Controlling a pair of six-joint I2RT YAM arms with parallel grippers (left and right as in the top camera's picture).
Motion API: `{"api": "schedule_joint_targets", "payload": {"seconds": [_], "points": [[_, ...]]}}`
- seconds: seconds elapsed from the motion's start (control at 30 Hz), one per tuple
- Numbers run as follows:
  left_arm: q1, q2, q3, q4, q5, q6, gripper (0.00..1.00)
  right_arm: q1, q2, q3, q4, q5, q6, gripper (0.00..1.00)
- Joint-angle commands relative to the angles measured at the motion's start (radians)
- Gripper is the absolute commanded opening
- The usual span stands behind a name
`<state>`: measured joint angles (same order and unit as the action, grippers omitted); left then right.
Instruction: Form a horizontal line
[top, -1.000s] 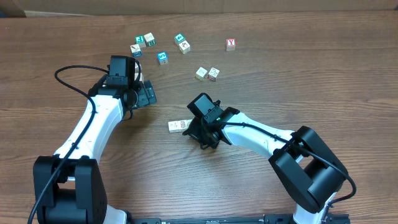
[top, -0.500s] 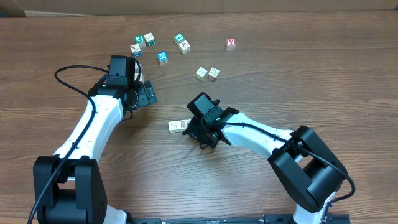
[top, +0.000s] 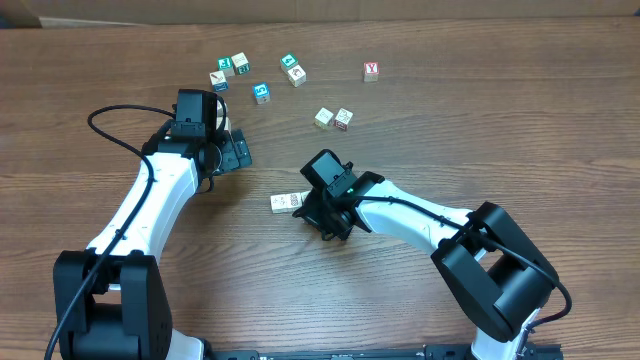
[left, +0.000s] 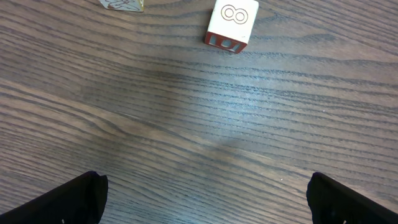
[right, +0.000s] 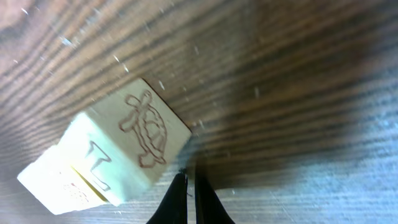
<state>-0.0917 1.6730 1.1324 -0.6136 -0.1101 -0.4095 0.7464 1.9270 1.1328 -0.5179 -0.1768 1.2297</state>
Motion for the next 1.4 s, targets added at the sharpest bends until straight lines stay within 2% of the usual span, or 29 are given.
{"api": "schedule_joint_targets", "payload": {"seconds": [0.0,0.53,0.73,1.37], "points": [[0.000,-0.018,0.011,0.000,-0.012,0.010,1.00,-0.016,0.018,-0.019,-0.051,-0.007,-0.003,0.04],[0.000,-0.018,0.011,0.000,-0.013,0.010,1.00,-0.147,0.005,-0.019,-0.033,0.072,-0.007,0.04],[0.000,-0.018,0.011,0.000,-0.012,0.010,1.00,-0.140,0.005,-0.019,0.063,0.079,-0.079,0.04],[0.000,-0.018,0.011,0.000,-0.012,0.010,1.00,-0.112,0.005,-0.019,0.079,0.006,-0.087,0.04]]}}
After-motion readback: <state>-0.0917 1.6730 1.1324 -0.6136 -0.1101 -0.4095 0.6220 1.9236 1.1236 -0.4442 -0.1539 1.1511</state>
